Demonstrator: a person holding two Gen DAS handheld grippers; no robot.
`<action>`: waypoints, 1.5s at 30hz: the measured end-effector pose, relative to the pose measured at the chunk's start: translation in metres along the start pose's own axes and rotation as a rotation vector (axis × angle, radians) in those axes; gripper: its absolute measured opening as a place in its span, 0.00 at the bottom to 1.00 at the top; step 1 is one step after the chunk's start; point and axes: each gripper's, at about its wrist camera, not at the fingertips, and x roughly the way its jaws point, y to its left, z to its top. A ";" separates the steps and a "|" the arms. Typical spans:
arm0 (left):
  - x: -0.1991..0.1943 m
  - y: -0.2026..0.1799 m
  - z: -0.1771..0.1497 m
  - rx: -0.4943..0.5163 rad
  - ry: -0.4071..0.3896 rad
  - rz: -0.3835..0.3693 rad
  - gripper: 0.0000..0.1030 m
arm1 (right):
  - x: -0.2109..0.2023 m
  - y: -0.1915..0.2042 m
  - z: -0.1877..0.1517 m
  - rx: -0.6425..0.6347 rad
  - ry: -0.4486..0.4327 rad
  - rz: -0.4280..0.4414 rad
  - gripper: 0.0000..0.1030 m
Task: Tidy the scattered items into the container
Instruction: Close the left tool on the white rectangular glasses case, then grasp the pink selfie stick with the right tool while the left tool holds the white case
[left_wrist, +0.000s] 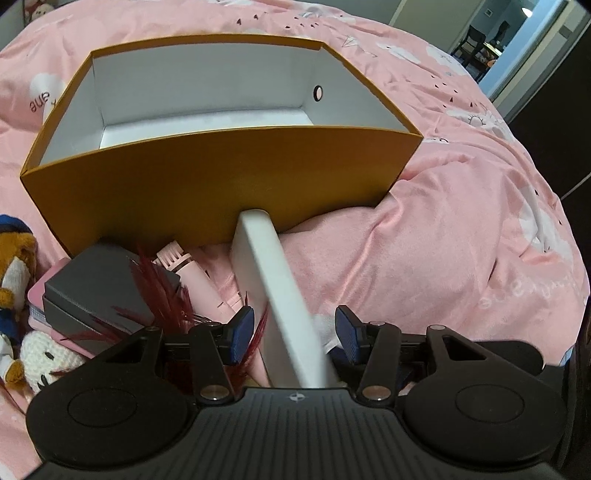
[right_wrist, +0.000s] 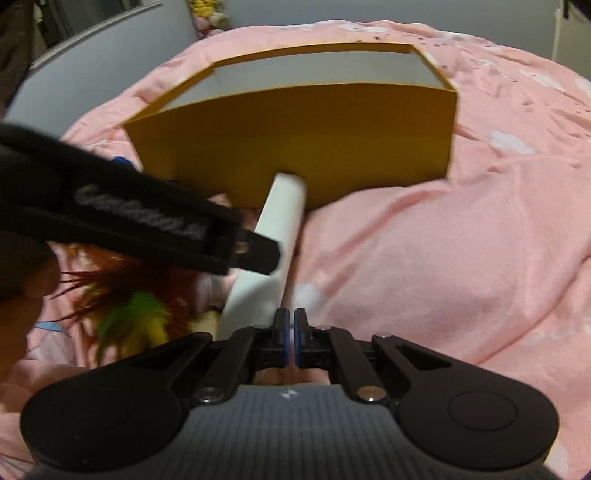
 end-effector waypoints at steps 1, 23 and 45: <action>0.000 0.001 0.000 -0.004 0.000 0.005 0.55 | 0.000 0.003 0.000 -0.008 0.002 0.015 0.04; 0.021 0.013 -0.005 -0.026 0.065 0.045 0.43 | 0.002 0.004 -0.003 -0.002 0.015 0.053 0.06; 0.019 0.018 -0.010 -0.050 0.029 -0.024 0.34 | 0.004 -0.008 -0.004 0.071 0.036 0.034 0.10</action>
